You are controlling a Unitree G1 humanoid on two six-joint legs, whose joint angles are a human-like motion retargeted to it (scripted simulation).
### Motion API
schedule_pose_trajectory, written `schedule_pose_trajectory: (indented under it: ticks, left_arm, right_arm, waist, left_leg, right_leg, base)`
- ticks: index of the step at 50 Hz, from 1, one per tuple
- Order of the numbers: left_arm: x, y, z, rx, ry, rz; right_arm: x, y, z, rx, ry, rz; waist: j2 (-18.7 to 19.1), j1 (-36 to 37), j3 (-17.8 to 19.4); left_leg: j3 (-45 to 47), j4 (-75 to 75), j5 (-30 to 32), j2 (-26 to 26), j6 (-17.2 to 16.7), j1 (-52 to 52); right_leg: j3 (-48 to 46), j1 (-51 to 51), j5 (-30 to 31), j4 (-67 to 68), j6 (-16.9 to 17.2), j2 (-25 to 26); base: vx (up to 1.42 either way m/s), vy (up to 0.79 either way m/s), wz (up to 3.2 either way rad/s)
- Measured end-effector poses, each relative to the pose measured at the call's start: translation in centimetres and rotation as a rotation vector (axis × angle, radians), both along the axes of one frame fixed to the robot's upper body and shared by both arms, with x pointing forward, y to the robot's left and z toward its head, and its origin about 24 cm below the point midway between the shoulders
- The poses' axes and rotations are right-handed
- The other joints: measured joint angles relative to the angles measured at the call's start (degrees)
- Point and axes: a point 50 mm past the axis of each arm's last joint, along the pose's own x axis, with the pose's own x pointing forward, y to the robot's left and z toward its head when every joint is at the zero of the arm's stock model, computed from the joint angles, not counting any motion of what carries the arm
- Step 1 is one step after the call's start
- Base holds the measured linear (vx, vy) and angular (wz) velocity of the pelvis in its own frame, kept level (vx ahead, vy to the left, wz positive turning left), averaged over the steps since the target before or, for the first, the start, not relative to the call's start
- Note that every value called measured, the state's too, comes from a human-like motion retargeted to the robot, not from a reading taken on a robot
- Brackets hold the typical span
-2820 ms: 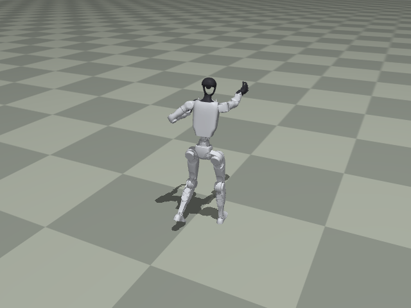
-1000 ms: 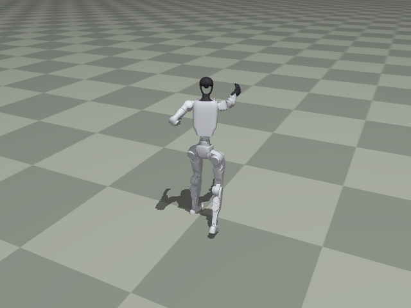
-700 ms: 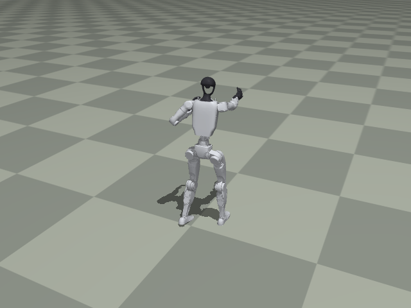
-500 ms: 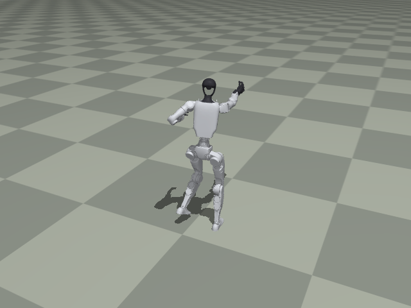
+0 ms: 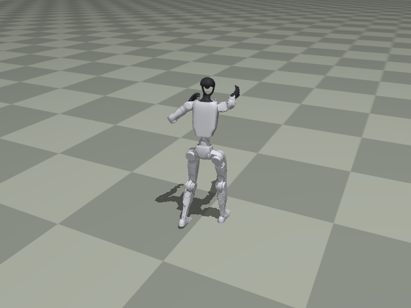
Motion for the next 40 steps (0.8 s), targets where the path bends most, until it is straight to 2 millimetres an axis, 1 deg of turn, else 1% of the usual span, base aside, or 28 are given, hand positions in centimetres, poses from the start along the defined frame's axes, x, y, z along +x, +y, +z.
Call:
schedule_pose_trajectory:
  ticks: [2,3,4,5,7,8,10,12,15,17,19,20,21,22,23,25,27,28,30,32,33,35,36,38,40]
  left_arm:
    - [0.2,0.0,-0.8,0.003,0.059,-0.009]
    - [0.5,0.1,-1.3,0.005,0.104,-0.009]
    - [0.8,0.4,-2.0,0.005,0.156,-0.003]
    - [1.1,0.7,-2.8,0.004,0.21,0.007]
    - [1.3,1.9,-4.8,-0.021,0.329,0.06]
    - [1.1,2.7,-5.9,-0.046,0.387,0.096]
    - [0.2,4.3,-8.1,-0.111,0.486,0.176]
    - [-1.2,5.8,-9.6,-0.172,0.545,0.243]
    - [-2.8,6.9,-11.0,-0.222,0.598,0.295]
    - [-3.4,6.8,-11.6,-0.233,0.625,0.294]
    - [-3.7,6.6,-11.9,-0.227,0.652,0.277]
    - [-3.8,6.4,-12.0,-0.219,0.664,0.266]
    - [-3.7,6.3,-12.1,-0.204,0.675,0.254]
    - [-3.4,6.2,-12.0,-0.188,0.681,0.244]
    - [-3.0,6.2,-11.9,-0.168,0.681,0.236]
    - [-1.6,6.0,-11.1,-0.13,0.654,0.232]
    - [-0.2,5.6,-10.0,-0.105,0.599,0.231]
    - [0.4,5.3,-9.4,-0.1,0.562,0.23]
    - [1.4,4.5,-8.4,-0.111,0.49,0.218]
    - [1.9,3.7,-7.9,-0.147,0.437,0.184]
    - [1.9,3.3,-7.7,-0.167,0.418,0.16]
    - [1.9,2.4,-7.1,-0.189,0.374,0.111]
    - [2.1,2.0,-6.5,-0.179,0.345,0.094]
    - [2.4,1.5,-5.6,-0.161,0.3,0.071]
    - [2.5,1.4,-5.3,-0.166,0.297,0.059]
  right_arm:
    - [0.1,0.4,-0.4,-0.014,0.014,-0.002]
    - [0.0,0.2,-0.3,-0.011,0.014,-0.015]
    - [0.0,-0.2,0.1,-0.001,0.006,-0.034]
    - [-0.2,-0.7,0.7,0.013,-0.006,-0.056]
    - [-0.5,-1.7,2.0,0.056,-0.04,-0.093]
    - [-0.6,-2.2,2.5,0.079,-0.054,-0.108]
    - [-0.9,-3.0,3.1,0.124,-0.075,-0.136]
    - [-1.0,-4.0,3.1,0.16,-0.084,-0.162]
    - [-1.2,-5.9,2.2,0.176,-0.083,-0.201]
    - [-1.2,-6.5,1.7,0.161,-0.087,-0.205]
    - [-1.2,-6.5,1.8,0.133,-0.097,-0.19]
    - [-1.2,-6.2,1.9,0.116,-0.104,-0.18]
    - [-1.3,-5.9,2.5,0.093,-0.112,-0.168]
    - [-1.3,-5.5,3.2,0.069,-0.121,-0.158]
    - [-1.5,-5.1,4.3,0.043,-0.132,-0.152]
    - [-2.2,-4.5,7.0,-0.003,-0.17,-0.151]
    - [-2.9,-3.7,9.3,-0.05,-0.214,-0.145]
    - [-3.3,-3.1,10.4,-0.075,-0.238,-0.136]
    - [-3.8,-1.2,11.6,-0.128,-0.282,-0.092]
    - [-3.9,1.5,11.2,-0.168,-0.314,-0.012]
    - [-3.8,2.9,10.6,-0.174,-0.323,0.034]
    - [-4.1,5.1,10.4,-0.154,-0.344,0.118]
    - [-4.5,6.0,11.1,-0.131,-0.36,0.146]
    - [-5.2,6.9,12.2,-0.077,-0.378,0.177]
    - [-5.0,6.4,12.3,-0.033,-0.359,0.162]
  waist:
    - [-0.45,-1.08,-0.07]
    - [-0.42,-1.21,0.16]
    - [-0.01,-0.94,0.55]
    - [0.58,-0.45,1.03]
    - [1.59,1.26,2.23]
    - [1.68,2.16,2.66]
    - [1.09,4.3,3.04]
    - [-0.55,7.43,2.75]
    - [-2.97,12.33,1.81]
    - [-3.34,14.17,0.72]
    - [-2.85,14.61,-0.16]
    - [-2.39,14.46,-0.48]
    - [-1.93,13.94,-0.4]
    - [-1.69,13.35,-0.08]
    - [-1.92,12.63,0.72]
    - [-2.98,10.67,3.33]
    - [-3.44,8.64,5.67]
    - [-3.52,7.75,6.55]
    - [-3.43,6.1,6.87]
    - [-2.94,4.61,4.97]
    - [-2.57,4.07,3.61]
    - [-2.04,3.38,2.57]
    - [-1.94,3.19,3.73]
    - [-1.6,2.85,6.09]
    - [-0.8,2.43,6.97]
  left_leg:
    - [-1.22,6.66,0.85,-1.99,1.34,-0.47]
    - [-1.85,12.09,0.81,-2.72,2.11,-1.84]
    - [-2.09,18.1,0.25,-2.83,2.79,-3.7]
    - [-2.14,24.4,-0.57,-2.62,3.42,-5.79]
    - [0.36,33.72,-3.95,-0.29,5.01,-9.45]
    - [2.42,36.17,-5.68,1.22,6.02,-10.81]
    - [7.18,36.46,-8.26,4.15,7.74,-12.74]
    - [11.21,28.85,-7.84,5.1,7.19,-12.93]
    - [11.87,9.07,-2.86,3.04,3.45,-11.1]
    - [8.3,-3.83,0.64,1.98,0.42,-9.83]
    - [4.01,-12.12,3.97,2.0,-1.54,-8.73]
    - [2.06,-14.38,5.67,2.28,-2.02,-8.39]
    - [1.07,-14.11,7.1,2.52,-1.98,-8.29]
    - [0.43,-12.96,7.99,2.52,-1.58,-8.41]
    - [0.49,-10.05,7.79,2.03,-0.47,-9.0]
    - [1.25,-0.84,3.47,0.33,2.47,-11.13]
    - [2.33,6.79,-2.33,-0.39,4.05,-12.02]
    - [2.97,9.34,-4.57,-0.4,4.4,-12.0]
    - [4.82,10.51,-6.43,0.06,4.2,-10.59]
    - [7.91,6.47,-4.75,0.89,2.46,-7.38]
    - [9.86,3.59,-3.3,1.28,1.42,-5.37]
    - [13.93,-1.16,-0.7,1.36,0.04,-1.6]
    - [15.73,-2.46,0.26,0.94,0.05,0.19]
    - [18.64,-2.65,1.75,0.16,0.64,3.05]
    - [20.21,2.79,2.49,0.29,1.85,3.54]
  right_leg:
    - [2.3,2.26,3.91,-6.0,0.7,-0.82]
    - [3.35,3.2,5.24,-6.46,-0.08,-1.03]
    - [3.86,3.57,4.76,-4.62,-1.45,-0.85]
    - [4.1,3.64,3.36,-1.63,-3.12,-0.48]
    - [3.81,2.58,-3.38,7.82,-4.57,0.37]
    - [3.74,2.5,-6.03,11.2,-4.25,0.45]
    - [4.05,3.17,-8.9,14.66,-2.39,0.26]
    - [5.46,5.4,-7.84,12.61,0.13,-0.18]
    - [7.75,10.58,-2.79,5.29,2.86,-1.1]
    - [9.12,13.29,0.31,2.07,3.41,-0.89]
    - [10.32,14.74,1.54,2.69,2.71,0.03]
    - [10.81,14.87,1.42,4.57,2.03,0.68]
    - [10.99,13.59,0.17,9.59,1.05,1.44]
    - [11.16,11.88,-1.32,15.43,0.21,2.02]
    - [11.29,9.31,-3.28,22.89,-0.37,2.21]
    - [11.15,4.59,-7.44,36.67,-0.43,1.63]
    - [9.7,1.66,-11.01,44.3,-0.67,0.43]
    - [8.57,0.45,-12.57,46.05,-1.16,-0.41]
    - [5.89,-1.42,-14.57,44.74,-2.42,-2.14]
    - [2.61,-1.9,-14.1,36.1,-2.76,-3.22]
    - [0.69,-1.57,-12.97,30.05,-2.55,-3.54]
    - [-3.67,-0.28,-9.16,17.57,-1.81,-4.3]
    - [-5.28,0.96,-6.51,12.19,-1.47,-4.47]
    - [-6.46,3.92,-2.05,3.8,-1.27,-4.54]
    - [-4.6,7.04,-0.61,0.01,-2.46,-4.45]
  base:
    - [0.77,-0.09,0.26]
    - [0.74,-0.09,0.29]
    - [0.72,-0.08,0.24]
    - [0.7,-0.07,0.05]
    - [0.69,-0.06,-0.18]
    - [0.69,-0.04,-0.34]
    - [0.69,-0.02,-0.5]
    - [0.68,0.03,-0.75]
    - [0.64,0.09,-0.71]
    - [0.6,0.15,-0.51]
    - [0.56,0.19,-0.38]
    - [0.52,0.21,-0.3]
    - [0.49,0.2,-0.25]
    - [0.45,0.19,-0.18]
    - [0.43,0.17,-0.06]
    - [0.42,0.15,0.11]
    - [0.42,0.11,0.04]
    - [0.44,0.09,-0.26]
    - [0.45,0.08,-0.64]
    - [0.48,0.08,-1.16]
    - [0.49,0.08,-1.47]
    - [0.48,0.07,-1.65]
    - [0.47,0.05,-1.69]
    - [0.45,0.04,-1.58]
    - [0.44,0.04,-1.29]
